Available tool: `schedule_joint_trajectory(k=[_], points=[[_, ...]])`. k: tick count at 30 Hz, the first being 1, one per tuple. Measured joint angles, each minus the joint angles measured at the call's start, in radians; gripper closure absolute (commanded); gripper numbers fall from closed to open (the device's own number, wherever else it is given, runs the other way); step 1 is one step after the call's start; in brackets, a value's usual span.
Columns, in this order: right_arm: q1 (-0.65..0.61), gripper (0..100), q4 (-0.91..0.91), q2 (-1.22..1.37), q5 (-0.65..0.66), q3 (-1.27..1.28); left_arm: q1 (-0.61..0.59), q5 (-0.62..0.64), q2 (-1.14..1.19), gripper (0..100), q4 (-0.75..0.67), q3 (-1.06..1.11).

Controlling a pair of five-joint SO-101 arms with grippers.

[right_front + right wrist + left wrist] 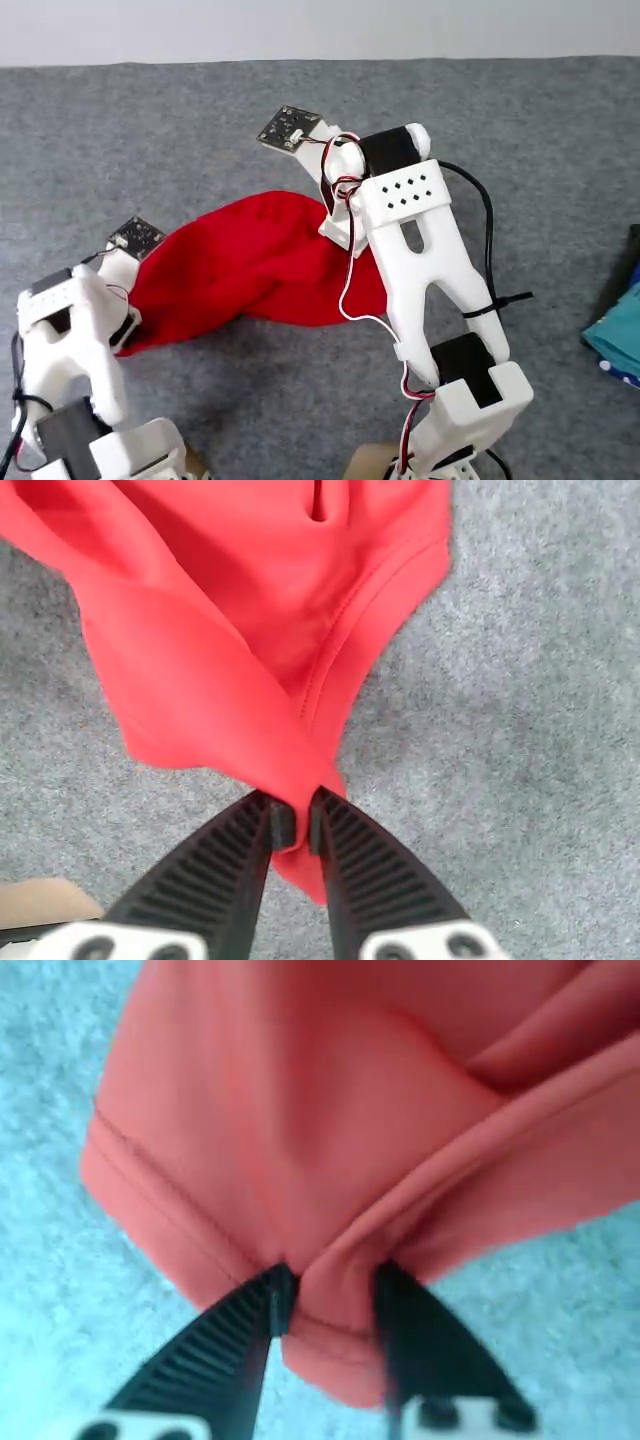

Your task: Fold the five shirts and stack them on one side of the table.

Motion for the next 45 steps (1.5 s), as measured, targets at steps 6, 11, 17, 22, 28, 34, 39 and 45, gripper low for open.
schedule_joint_trajectory(k=[6,11,17,22,28,34,39,45], points=[[0.000,98.7,0.000,0.000,0.000,0.000,0.008,0.000,-0.080,100,0.141,-0.081],[0.000,98.8,0.000,-0.071,0.000,0.000,0.011,-0.003,-0.285,100,0.224,-0.123],[0.002,98.8,0.000,-0.133,0.000,0.000,0.052,-0.005,-0.514,99,0.258,-0.081],[0.002,98.8,0.000,-0.133,0.000,0.000,0.077,-0.005,-0.540,90,0.258,0.032],[0.002,98.8,0.000,-0.133,0.000,0.000,0.081,0.000,-0.543,83,0.157,0.226],[0.002,98.8,0.000,-0.133,0.000,0.000,0.080,0.000,-0.545,87,0.086,0.285],[0.002,98.8,0.000,-0.133,0.000,0.000,0.080,0.000,-0.545,87,0.077,0.295],[0.002,98.8,0.000,-0.133,0.000,0.000,0.080,0.000,-0.545,87,0.015,0.295]])
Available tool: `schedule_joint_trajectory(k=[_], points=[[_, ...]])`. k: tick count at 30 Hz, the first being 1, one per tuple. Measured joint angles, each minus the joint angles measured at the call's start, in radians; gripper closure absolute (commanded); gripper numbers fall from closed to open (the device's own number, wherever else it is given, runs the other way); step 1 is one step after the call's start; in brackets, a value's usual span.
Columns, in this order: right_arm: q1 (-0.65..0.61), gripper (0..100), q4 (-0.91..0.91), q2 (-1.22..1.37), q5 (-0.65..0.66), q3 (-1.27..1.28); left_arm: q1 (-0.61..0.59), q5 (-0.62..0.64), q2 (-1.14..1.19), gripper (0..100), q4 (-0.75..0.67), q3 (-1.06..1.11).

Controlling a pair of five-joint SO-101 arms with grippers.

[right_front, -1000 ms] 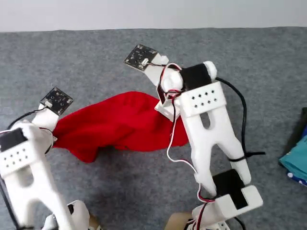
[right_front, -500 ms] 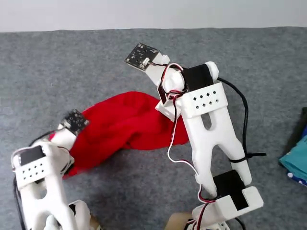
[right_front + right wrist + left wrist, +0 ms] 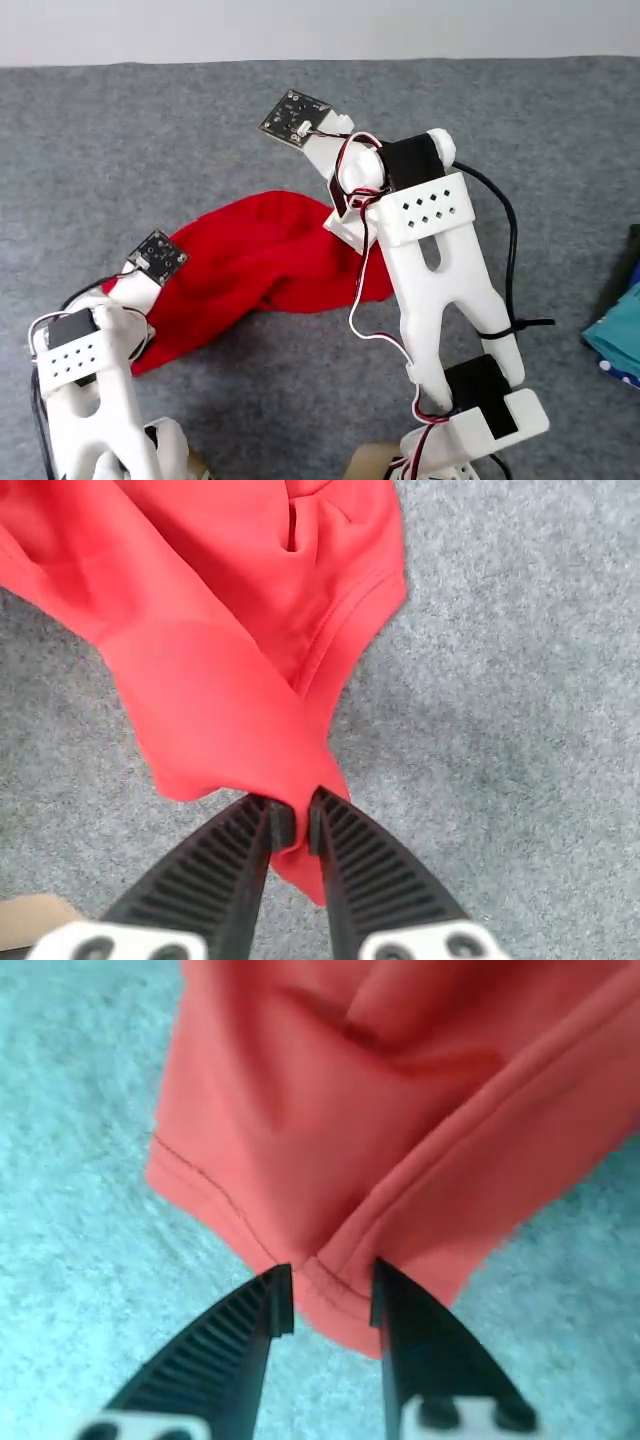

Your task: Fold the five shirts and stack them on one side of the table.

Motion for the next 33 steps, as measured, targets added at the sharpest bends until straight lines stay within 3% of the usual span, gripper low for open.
schedule_joint_trajectory(k=[13,24,33], points=[[0.000,98.8,0.000,0.000,0.000,0.000,0.000,-0.002,0.005,82,-0.031,0.012],[0.000,98.8,0.000,0.000,0.000,0.000,0.000,0.000,0.258,82,-0.061,-0.064],[0.000,98.8,0.000,0.000,0.000,0.000,0.003,0.000,0.209,82,-0.021,-0.084]])
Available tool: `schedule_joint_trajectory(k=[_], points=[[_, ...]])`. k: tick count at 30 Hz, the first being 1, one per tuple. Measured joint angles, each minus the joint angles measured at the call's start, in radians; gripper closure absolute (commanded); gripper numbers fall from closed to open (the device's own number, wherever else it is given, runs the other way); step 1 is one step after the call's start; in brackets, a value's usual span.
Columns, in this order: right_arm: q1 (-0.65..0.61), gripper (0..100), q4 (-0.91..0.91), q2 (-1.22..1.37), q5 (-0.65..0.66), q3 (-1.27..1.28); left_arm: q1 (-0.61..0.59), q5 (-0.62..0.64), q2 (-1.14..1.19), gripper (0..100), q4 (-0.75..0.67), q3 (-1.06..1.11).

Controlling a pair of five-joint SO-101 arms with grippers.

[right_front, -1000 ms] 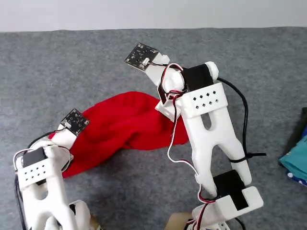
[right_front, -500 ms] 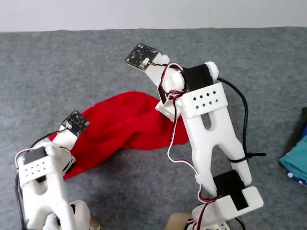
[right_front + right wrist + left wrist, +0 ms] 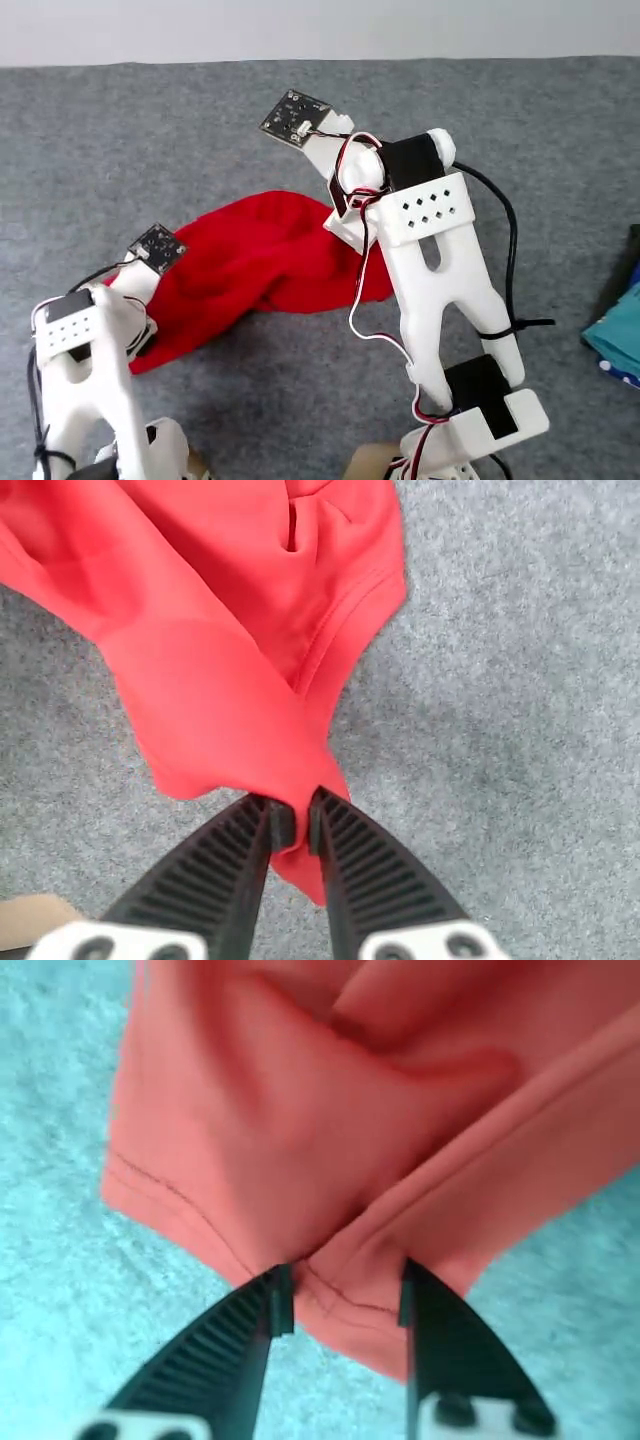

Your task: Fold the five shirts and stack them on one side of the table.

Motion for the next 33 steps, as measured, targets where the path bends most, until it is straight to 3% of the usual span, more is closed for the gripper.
schedule_joint_trajectory(k=[6,17,24,33], points=[[0.000,98.8,0.000,0.000,0.000,0.000,0.011,0.000,-0.034,82,-0.021,-0.002],[0.000,98.8,0.000,0.000,0.000,0.000,0.011,0.000,0.152,82,-0.023,-0.049],[0.000,98.8,0.000,0.000,0.000,0.000,0.014,-0.005,0.091,91,0.074,-0.049],[0.000,98.8,0.000,0.000,0.000,0.000,0.084,-0.051,0.038,98,0.087,0.046]])
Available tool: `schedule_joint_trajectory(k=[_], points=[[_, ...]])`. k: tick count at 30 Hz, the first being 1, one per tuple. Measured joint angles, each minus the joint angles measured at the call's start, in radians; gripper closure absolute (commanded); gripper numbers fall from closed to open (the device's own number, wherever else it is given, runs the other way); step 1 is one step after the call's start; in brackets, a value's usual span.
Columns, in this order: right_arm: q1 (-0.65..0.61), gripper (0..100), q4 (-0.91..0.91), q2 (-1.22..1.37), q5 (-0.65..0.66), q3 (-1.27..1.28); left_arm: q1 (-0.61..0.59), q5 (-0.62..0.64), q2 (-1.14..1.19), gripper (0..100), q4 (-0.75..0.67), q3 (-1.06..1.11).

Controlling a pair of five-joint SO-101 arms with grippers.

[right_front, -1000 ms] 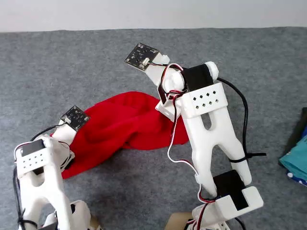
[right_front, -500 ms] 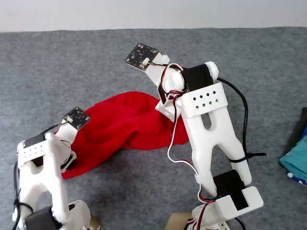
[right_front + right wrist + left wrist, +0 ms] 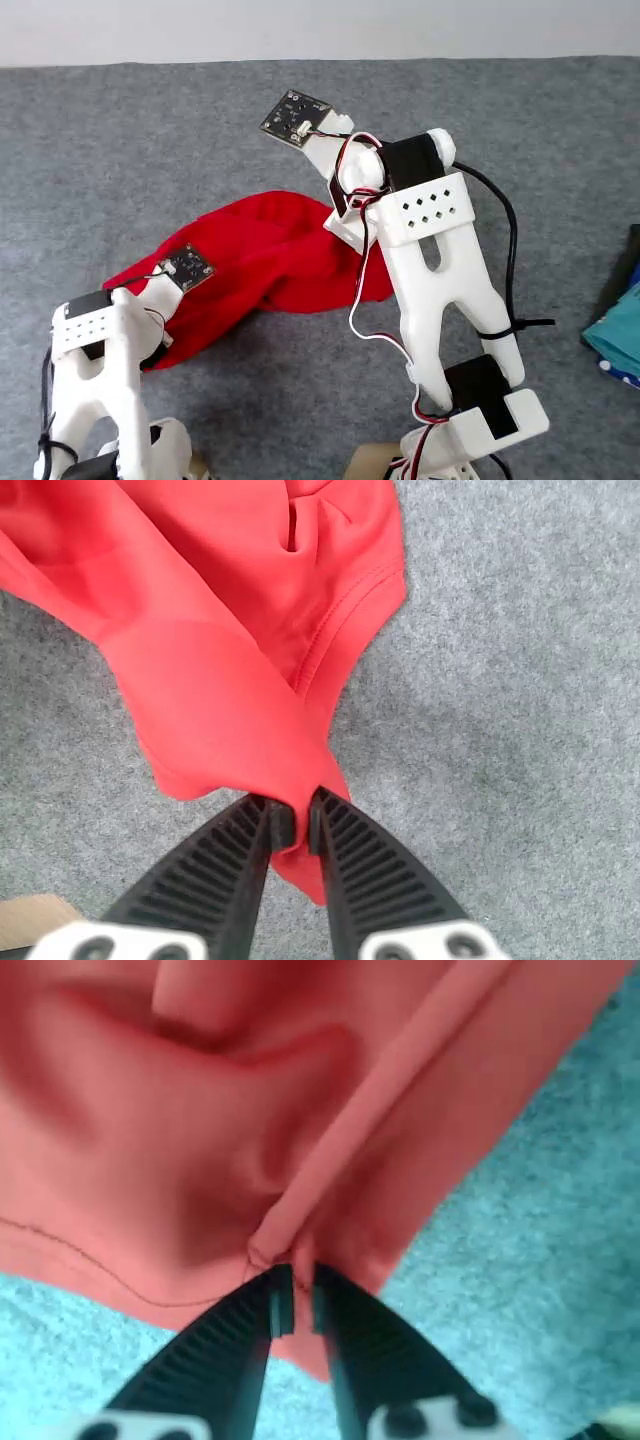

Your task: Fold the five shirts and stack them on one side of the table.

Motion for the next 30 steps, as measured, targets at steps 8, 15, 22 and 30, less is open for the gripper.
schedule_joint_trajectory(k=[8,15,22,30], points=[[0.000,98.8,0.000,0.000,0.000,0.000,0.000,0.029,-0.003,98,0.005,-0.074],[0.000,98.8,0.000,0.000,0.000,0.000,0.000,0.041,-0.003,90,0.003,-0.127],[0.000,98.8,0.000,0.000,0.000,0.000,-0.034,0.109,-0.003,80,-0.083,-0.112],[0.000,98.8,0.000,0.000,0.000,0.000,-0.041,0.092,-0.003,80,-0.089,-0.066]])
